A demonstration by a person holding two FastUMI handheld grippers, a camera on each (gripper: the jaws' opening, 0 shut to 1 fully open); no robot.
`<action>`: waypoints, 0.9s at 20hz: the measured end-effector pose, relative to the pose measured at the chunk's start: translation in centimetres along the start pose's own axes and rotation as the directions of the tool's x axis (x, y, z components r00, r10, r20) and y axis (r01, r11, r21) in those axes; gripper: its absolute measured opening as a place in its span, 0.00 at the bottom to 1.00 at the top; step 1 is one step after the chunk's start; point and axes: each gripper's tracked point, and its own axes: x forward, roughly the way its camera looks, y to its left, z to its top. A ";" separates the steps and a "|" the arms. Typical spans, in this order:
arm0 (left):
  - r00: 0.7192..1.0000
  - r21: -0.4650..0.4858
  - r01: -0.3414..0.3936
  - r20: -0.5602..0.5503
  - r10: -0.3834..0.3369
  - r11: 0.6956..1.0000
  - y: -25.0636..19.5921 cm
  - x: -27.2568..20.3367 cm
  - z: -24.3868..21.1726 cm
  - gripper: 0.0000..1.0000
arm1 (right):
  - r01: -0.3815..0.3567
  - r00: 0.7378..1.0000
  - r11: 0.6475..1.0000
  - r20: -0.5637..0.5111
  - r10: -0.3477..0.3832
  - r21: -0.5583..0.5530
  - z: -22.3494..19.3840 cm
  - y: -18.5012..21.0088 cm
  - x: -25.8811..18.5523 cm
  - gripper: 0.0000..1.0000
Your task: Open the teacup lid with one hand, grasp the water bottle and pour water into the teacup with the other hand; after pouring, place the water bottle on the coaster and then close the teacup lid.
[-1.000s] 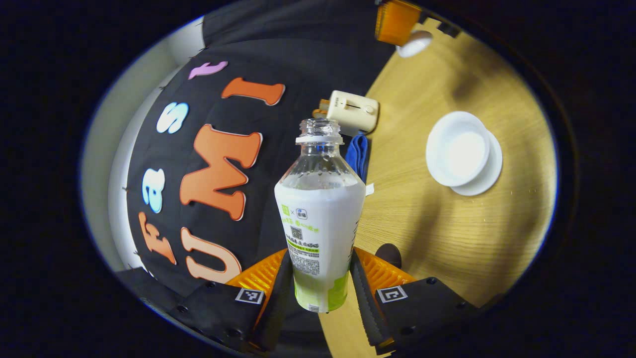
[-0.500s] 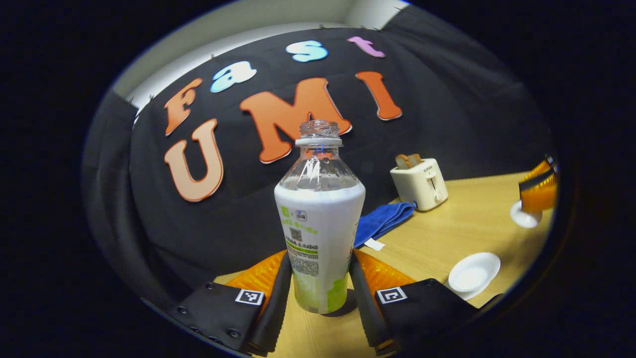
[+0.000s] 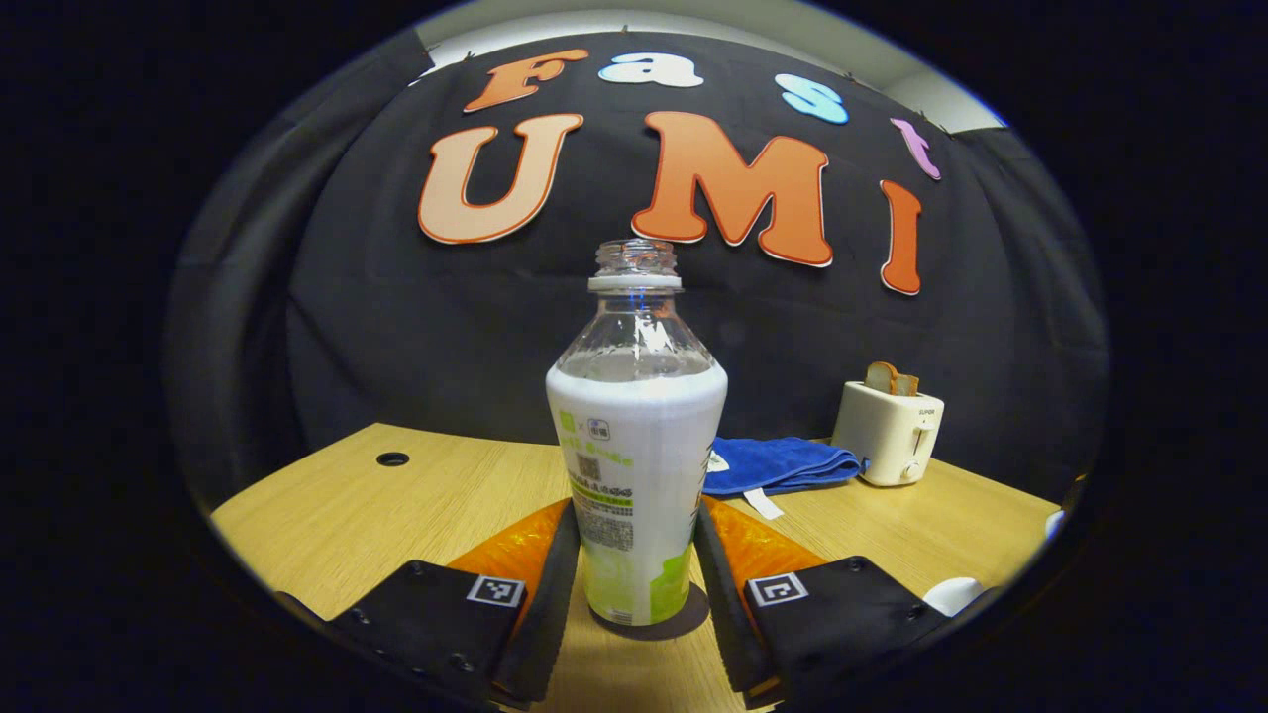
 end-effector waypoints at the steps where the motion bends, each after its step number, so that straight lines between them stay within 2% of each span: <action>1: 1.000 -0.009 0.003 -0.012 -0.003 1.000 0.0 0.2 -0.6 0.66 | 0.000 1.000 1.000 -0.001 0.000 -0.003 0.0 0.0 0.1 0.21; 3: 1.000 -0.018 0.008 -0.029 -0.009 1.000 -0.1 0.8 -1.6 0.68 | -0.003 1.000 1.000 -0.006 0.003 -0.006 -0.2 0.1 0.4 0.21; 12: 0.993 -0.022 0.030 -0.113 -0.033 0.999 -1.6 2.9 -5.0 0.65 | -0.006 0.999 1.000 -0.040 0.006 -0.009 -1.2 -0.1 1.6 0.21; 18: 0.992 -0.013 0.034 -0.123 -0.035 0.999 -1.7 2.6 -4.7 0.72 | -0.017 0.998 1.000 -0.054 0.017 -0.005 -1.6 0.5 2.5 0.21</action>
